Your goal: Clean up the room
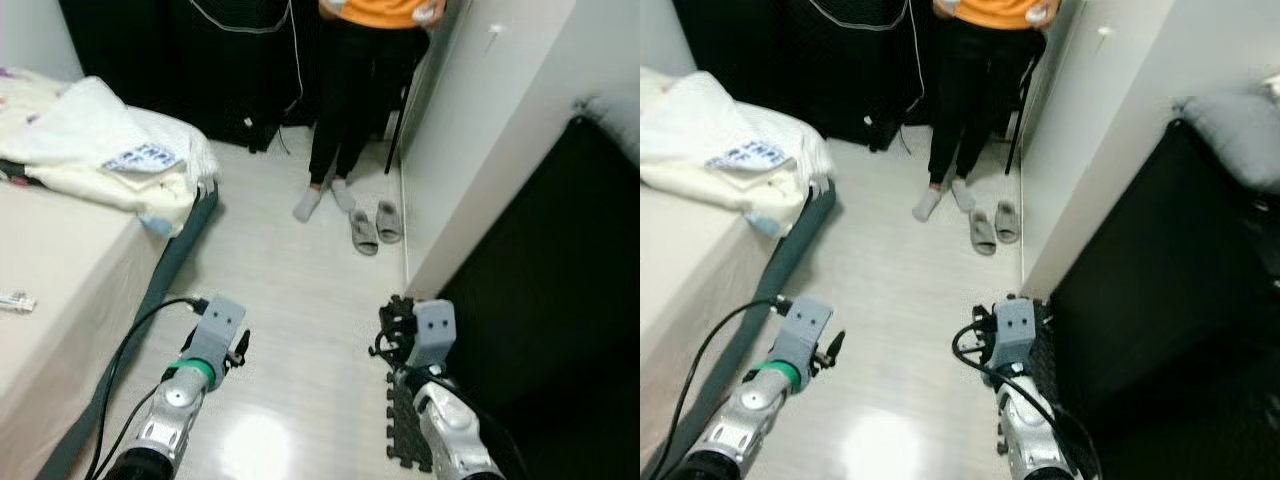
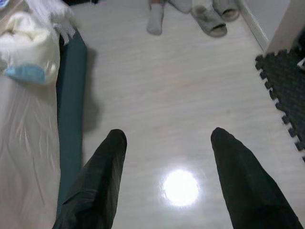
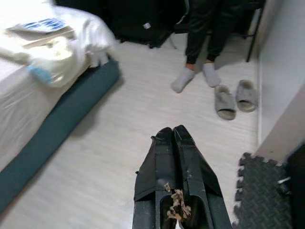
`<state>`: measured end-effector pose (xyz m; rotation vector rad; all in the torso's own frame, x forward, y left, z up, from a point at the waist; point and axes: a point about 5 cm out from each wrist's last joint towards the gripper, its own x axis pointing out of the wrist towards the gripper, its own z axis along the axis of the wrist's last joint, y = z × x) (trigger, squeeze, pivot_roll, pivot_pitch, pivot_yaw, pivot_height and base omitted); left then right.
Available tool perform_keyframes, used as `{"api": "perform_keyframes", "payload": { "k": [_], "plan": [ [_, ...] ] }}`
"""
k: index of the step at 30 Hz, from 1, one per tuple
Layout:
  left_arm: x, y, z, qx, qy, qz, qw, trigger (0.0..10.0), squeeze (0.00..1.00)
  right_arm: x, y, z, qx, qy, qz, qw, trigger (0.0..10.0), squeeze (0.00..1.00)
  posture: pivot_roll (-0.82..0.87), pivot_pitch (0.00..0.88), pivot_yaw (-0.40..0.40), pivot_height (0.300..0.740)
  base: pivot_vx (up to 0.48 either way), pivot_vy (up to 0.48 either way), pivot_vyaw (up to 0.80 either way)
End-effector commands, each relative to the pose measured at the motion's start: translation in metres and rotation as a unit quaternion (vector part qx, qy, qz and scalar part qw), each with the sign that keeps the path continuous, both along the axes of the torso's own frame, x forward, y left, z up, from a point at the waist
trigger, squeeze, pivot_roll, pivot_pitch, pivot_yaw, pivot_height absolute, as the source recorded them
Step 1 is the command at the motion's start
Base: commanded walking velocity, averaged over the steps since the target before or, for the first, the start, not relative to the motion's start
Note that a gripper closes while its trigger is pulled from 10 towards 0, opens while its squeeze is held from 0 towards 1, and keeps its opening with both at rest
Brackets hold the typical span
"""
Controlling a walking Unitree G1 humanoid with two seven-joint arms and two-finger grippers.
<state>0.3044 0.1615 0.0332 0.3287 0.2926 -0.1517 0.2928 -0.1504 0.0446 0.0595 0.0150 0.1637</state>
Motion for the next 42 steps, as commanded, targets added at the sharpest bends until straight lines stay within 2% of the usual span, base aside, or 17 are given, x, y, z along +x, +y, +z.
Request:
{"api": "perform_keyframes", "payload": {
  "k": [1,14,18,19,20,21,23,24,26,27,29,30,31,32,36,42],
  "plan": [
    [0.000,-0.009,-0.002,-0.002,0.000,-0.015,1.000,10.0,0.00,-0.005,-0.008,-0.006,0.002,0.011,-0.019,1.000,10.0,0.00,0.04,0.031,-0.002,0.729,0.435,0.000,0.00],
    [0.001,-0.013,-0.001,-0.007,-0.004,-0.021,1.000,10.0,0.00,-0.006,-0.011,-0.008,0.003,0.012,-0.024,1.000,10.0,0.00,0.04,0.037,-0.002,0.729,0.437,0.000,0.00],
    [-0.004,-0.011,-0.006,0.001,0.006,-0.028,1.000,10.0,0.00,-0.010,-0.011,-0.016,-0.002,0.033,-0.022,0.999,10.0,0.00,0.04,0.040,-0.003,0.729,0.354,0.000,0.00],
    [-0.010,-0.007,-0.016,0.020,0.024,-0.035,0.999,10.0,0.00,-0.017,-0.012,-0.029,-0.015,0.068,-0.017,0.997,10.0,0.00,0.04,0.036,-0.009,0.729,0.356,0.000,0.00],
    [-0.010,-0.007,-0.016,0.020,0.024,-0.035,0.999,10.0,0.00,-0.017,-0.012,-0.029,-0.015,0.068,-0.017,0.997,10.0,0.00,0.04,0.036,-0.009,0.729,0.356,0.000,0.00],
    [-0.022,0.002,-0.032,0.041,0.059,-0.029,0.997,10.0,0.00,-0.029,-0.014,-0.049,-0.016,0.125,-0.015,0.992,10.0,0.00,0.04,0.036,-0.009,0.729,0.352,0.000,0.00],
    [-0.022,0.002,-0.032,0.041,0.059,-0.029,0.997,10.0,0.00,-0.029,-0.014,-0.049,-0.016,0.125,-0.015,0.992,10.0,0.00,0.04,0.036,-0.009,0.729,0.352,0.000,0.00],
    [-0.036,0.011,-0.048,0.051,0.100,-0.024,0.993,10.0,0.00,-0.045,-0.017,-0.068,-0.015,0.179,-0.018,0.984,10.0,0.00,0.04,0.039,-0.017,0.729,0.371,0.000,0.00],
    [-0.036,0.011,-0.048,0.051,0.100,-0.024,0.993,10.0,0.00,-0.045,-0.017,-0.068,-0.015,0.179,-0.018,0.984,10.0,0.00,0.04,0.039,-0.017,0.729,0.371,0.000,0.00],
    [-0.054,0.018,-0.066,0.053,0.153,-0.029,0.986,10.0,0.00,-0.063,-0.019,-0.085,0.002,0.232,-0.028,0.972,10.0,0.00,0.04,0.041,-0.022,0.729,0.382,0.000,0.00],
    [-0.054,0.018,-0.066,0.053,0.153,-0.029,0.986,10.0,0.00,-0.063,-0.019,-0.085,0.002,0.232,-0.028,0.972,10.0,0.00,0.04,0.041,-0.022,0.729,0.382,0.000,0.00],
    [-0.069,0.020,-0.079,0.045,0.193,-0.033,0.980,10.0,0.00,-0.080,-0.019,-0.098,0.016,0.270,-0.032,0.962,10.0,0.00,0.04,0.041,-0.022,0.729,0.386,0.000,0.00],
    [-0.069,0.020,-0.079,0.045,0.193,-0.033,0.980,10.0,0.00,-0.080,-0.019,-0.098,0.016,0.270,-0.032,0.962,10.0,0.00,0.04,0.041,-0.022,0.729,0.386,0.000,0.00],
    [-0.077,0.018,-0.085,0.035,0.214,-0.035,0.976,10.0,0.00,-0.089,-0.022,-0.105,0.037,0.290,-0.053,0.955,10.0,0.00,0.04,0.045,-0.022,0.729,0.379,0.000,0.00],
    [-0.078,0.016,-0.086,0.029,0.220,-0.035,0.975,10.0,0.00,-0.094,-0.028,-0.107,0.050,0.296,-0.073,0.951,10.0,0.00,0.04,0.045,-0.022,0.729,0.382,0.000,0.00],
    [-0.073,0.011,-0.083,0.035,0.208,-0.051,0.976,10.0,0.00,-0.091,-0.031,-0.105,0.036,0.287,-0.064,0.955,10.0,0.00,0.04,0.045,-0.022,0.729,0.383,0.000,0.00]
  ]
}}
